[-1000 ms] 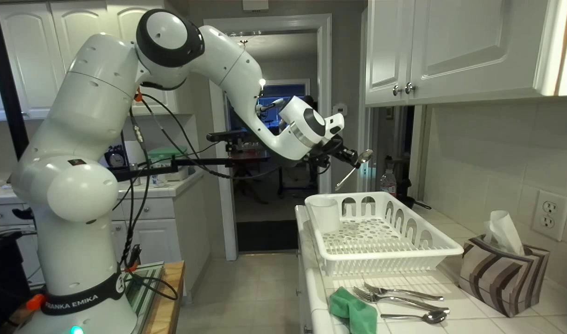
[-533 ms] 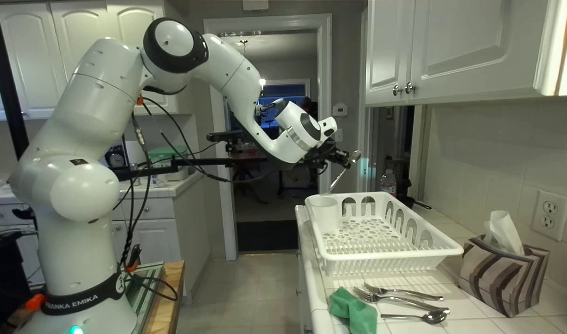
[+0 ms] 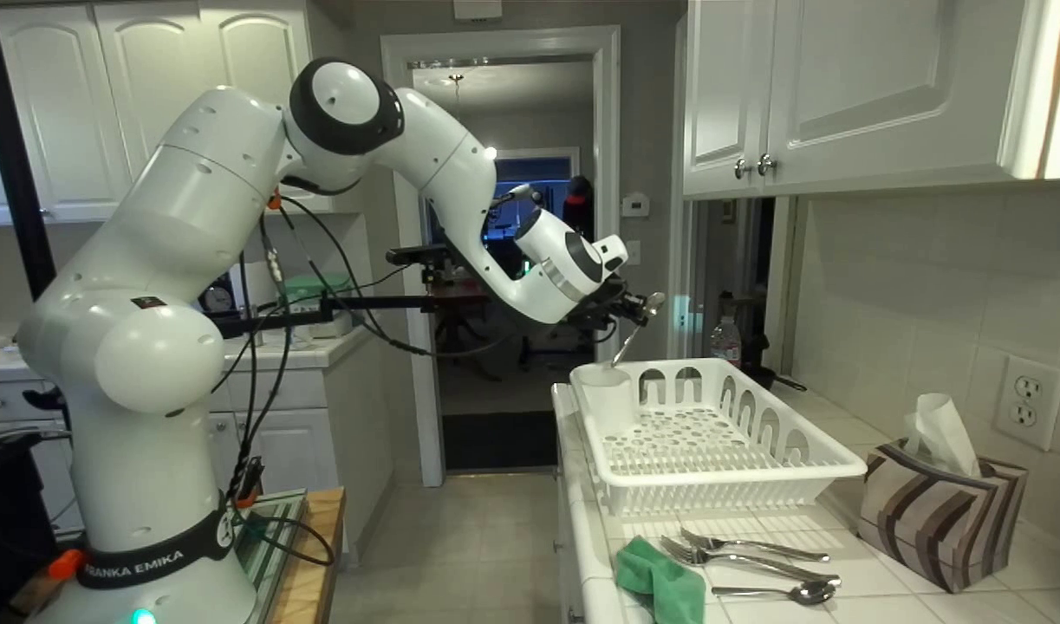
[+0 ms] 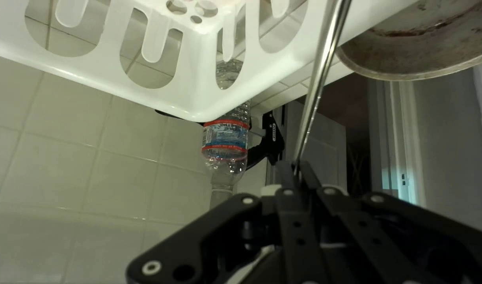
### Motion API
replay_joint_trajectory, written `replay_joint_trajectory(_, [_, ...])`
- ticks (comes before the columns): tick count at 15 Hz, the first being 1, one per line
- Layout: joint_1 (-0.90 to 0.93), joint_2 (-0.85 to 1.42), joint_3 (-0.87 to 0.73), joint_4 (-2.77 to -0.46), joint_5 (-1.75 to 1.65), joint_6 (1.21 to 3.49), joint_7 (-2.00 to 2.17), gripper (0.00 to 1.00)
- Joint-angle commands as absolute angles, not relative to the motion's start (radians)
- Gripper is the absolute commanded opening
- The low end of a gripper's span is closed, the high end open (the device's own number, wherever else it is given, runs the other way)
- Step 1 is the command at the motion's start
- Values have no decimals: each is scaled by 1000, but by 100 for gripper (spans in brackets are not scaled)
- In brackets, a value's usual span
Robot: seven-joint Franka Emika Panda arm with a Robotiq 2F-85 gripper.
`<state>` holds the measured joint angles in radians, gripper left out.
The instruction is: Put one silver spoon on the dishrack.
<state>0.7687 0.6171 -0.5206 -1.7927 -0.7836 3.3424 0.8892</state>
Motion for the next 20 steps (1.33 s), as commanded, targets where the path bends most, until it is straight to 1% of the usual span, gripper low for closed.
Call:
replay_joint_trajectory(1, [765,628,-519,-1781,-795,3369,874,1])
replay_joint_trajectory(20, [760,723,-491,-1765,-793,3371,809,1])
